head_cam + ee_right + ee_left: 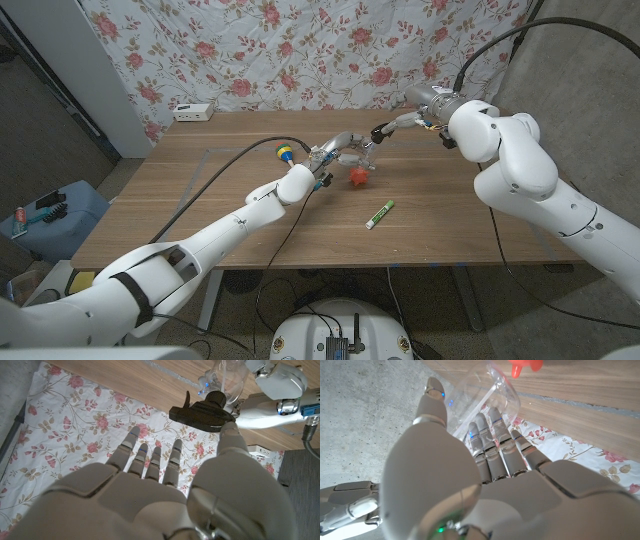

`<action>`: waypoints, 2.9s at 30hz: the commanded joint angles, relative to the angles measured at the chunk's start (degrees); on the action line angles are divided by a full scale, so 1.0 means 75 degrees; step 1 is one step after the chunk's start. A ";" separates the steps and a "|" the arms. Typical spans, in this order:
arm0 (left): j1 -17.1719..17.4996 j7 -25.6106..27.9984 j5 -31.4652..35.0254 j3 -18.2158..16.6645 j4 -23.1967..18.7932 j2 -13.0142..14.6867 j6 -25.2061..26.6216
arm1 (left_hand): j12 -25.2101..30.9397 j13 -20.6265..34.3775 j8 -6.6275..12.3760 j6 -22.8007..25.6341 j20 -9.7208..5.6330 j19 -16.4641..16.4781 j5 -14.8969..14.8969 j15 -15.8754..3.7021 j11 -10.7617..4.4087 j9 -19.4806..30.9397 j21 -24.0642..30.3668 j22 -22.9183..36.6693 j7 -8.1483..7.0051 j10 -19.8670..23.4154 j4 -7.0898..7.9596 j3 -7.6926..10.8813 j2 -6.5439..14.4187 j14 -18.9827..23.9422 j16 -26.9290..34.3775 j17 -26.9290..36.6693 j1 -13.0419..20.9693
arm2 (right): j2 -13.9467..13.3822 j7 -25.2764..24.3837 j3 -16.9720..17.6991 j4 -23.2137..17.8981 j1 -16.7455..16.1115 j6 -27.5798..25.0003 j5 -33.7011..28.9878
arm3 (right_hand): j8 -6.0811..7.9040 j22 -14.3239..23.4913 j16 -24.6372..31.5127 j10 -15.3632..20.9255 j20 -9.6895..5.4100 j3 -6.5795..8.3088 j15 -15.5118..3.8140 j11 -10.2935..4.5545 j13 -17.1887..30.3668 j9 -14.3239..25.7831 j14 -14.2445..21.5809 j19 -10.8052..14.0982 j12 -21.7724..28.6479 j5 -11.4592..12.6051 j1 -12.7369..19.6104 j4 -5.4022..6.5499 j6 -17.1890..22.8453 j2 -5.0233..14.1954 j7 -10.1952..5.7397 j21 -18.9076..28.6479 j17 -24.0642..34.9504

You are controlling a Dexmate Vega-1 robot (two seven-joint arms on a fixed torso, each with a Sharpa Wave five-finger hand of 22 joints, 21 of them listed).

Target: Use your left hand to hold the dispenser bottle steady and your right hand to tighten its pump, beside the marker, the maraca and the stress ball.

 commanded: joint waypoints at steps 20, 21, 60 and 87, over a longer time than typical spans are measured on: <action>0.0025 0.0016 0.0026 0.0004 -0.0058 0.0034 0.0003 | -0.0029 0.0004 0.0034 0.1704 -0.0720 0.0047 0.0025 -0.1014 -0.0444 0.0027 -0.0007 0.0010 -0.0349 0.0538 0.0889 0.0990 0.0914 0.0553 0.0026 0.0033 -0.0054 | -0.0179 -0.0147 -0.0942 0.0395 0.0649 -0.0616 0.0044 | 0.0249 0.0027 0.0035 -0.0034 -0.0066 0.0021 -0.0016 0.0028 0.0017 0.0084 0.0003 -0.0059 0.0079 -0.0133 0.0039 0.0031 0.0305 -0.0158 0.0106 -0.0007 0.0019; 0.0023 0.0010 0.0027 0.0005 -0.0057 0.0036 0.0000 | -0.0030 0.0005 0.0035 0.1709 -0.0723 0.0048 0.0024 -0.1025 -0.0445 0.0026 -0.0007 0.0010 -0.0351 0.0540 0.0892 0.0990 0.0917 0.0546 0.0026 0.0036 -0.0057 | -0.0171 -0.0159 -0.0960 0.0403 0.0653 -0.0629 0.0030 | 0.0256 0.0027 0.0036 -0.0029 -0.0068 0.0024 -0.0013 0.0022 0.0017 0.0086 0.0003 -0.0058 0.0082 -0.0135 0.0045 0.0030 0.0316 -0.0158 0.0099 -0.0006 0.0019; -0.0015 -0.0103 -0.0024 0.0011 0.0053 0.0026 -0.0033 | -0.0080 0.0035 0.0026 0.1756 -0.0700 0.0044 0.0038 -0.1039 -0.0454 0.0024 -0.0008 0.0010 -0.0355 0.0581 0.0877 0.1055 0.0914 0.0539 0.0029 0.0043 -0.0031 | 0.0032 0.0099 -0.1514 0.0649 0.1261 -0.1412 0.0261 | 0.1080 0.0021 0.0159 0.0413 -0.0196 0.0128 -0.0081 0.0176 0.0014 0.0306 0.0255 0.0045 0.0219 -0.0223 -0.0231 0.0251 0.1922 -0.0061 0.0191 0.0044 0.0057; -0.0192 -0.0126 -0.0084 0.0088 0.0445 -0.0142 -0.0158 | -0.0122 0.0052 0.0007 0.1755 -0.0704 0.0045 0.0042 -0.1032 -0.0453 0.0024 -0.0007 0.0010 -0.0348 0.0592 0.0886 0.1087 0.0908 0.0534 0.0026 0.0040 -0.0042 | 0.0279 0.0145 -0.2286 0.0723 0.1989 -0.2630 0.0416 | 0.1505 0.0019 0.0316 0.1451 -0.0153 0.0176 -0.0126 0.0155 -0.0010 0.0187 0.1013 0.0451 0.0415 -0.0214 -0.0631 0.0376 0.3195 0.0017 0.0283 0.0103 0.0036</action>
